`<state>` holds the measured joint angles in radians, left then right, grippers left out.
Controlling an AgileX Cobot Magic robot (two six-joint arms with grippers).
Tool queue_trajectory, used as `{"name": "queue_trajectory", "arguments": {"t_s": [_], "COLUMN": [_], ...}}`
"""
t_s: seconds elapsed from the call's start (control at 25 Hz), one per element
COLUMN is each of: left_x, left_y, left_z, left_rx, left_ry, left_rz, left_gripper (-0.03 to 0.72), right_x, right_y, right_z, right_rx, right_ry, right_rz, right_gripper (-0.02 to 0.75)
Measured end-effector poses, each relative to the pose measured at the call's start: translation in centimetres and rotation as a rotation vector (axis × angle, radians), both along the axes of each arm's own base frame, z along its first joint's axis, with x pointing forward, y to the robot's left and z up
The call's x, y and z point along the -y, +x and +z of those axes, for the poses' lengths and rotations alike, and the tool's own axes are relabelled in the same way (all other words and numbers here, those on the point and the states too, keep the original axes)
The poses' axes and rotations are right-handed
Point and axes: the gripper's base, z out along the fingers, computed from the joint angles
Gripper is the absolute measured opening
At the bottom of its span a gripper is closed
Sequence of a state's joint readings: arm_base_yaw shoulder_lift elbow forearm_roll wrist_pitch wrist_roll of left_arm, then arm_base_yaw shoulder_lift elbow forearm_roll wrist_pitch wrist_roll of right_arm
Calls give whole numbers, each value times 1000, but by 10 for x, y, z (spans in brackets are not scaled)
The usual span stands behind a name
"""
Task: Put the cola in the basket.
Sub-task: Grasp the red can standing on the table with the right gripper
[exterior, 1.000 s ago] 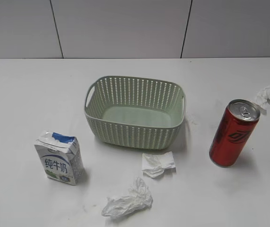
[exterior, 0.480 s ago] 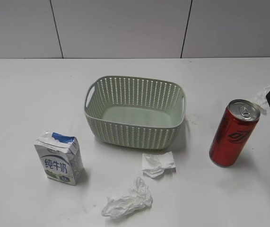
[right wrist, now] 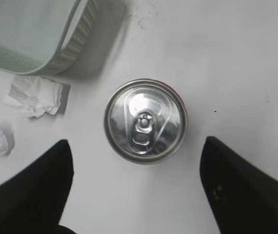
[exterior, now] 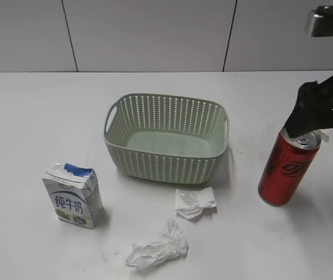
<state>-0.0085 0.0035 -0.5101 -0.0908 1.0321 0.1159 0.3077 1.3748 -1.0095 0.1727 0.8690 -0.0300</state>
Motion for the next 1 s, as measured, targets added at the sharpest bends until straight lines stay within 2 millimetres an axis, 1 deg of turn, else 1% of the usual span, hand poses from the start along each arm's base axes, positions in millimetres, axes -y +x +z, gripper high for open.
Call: {"name": "queue_trajectory", "arguments": {"t_s": [0.08, 0.24, 0.64, 0.88, 1.0], "left_x": [0, 0, 0, 0, 0], "left_y": [0, 0, 0, 0, 0], "left_z": [0, 0, 0, 0, 0], "left_rx": [0, 0, 0, 0, 0], "left_ry": [0, 0, 0, 0, 0], "left_rz": [0, 0, 0, 0, 0], "left_gripper": [486, 486, 486, 486, 486], "right_x": [-6, -12, -15, -17, -17], "right_y": [5, 18, 36, 41, 42], "right_z": [-8, -22, -65, -78, -83], "right_rx": [-27, -75, -197, -224, -239], "right_ry": [-8, -27, -98, -110, -115], "right_rz": [-1, -13, -25, -26, -28], "right_gripper": [613, 613, 614, 607, 566]}}
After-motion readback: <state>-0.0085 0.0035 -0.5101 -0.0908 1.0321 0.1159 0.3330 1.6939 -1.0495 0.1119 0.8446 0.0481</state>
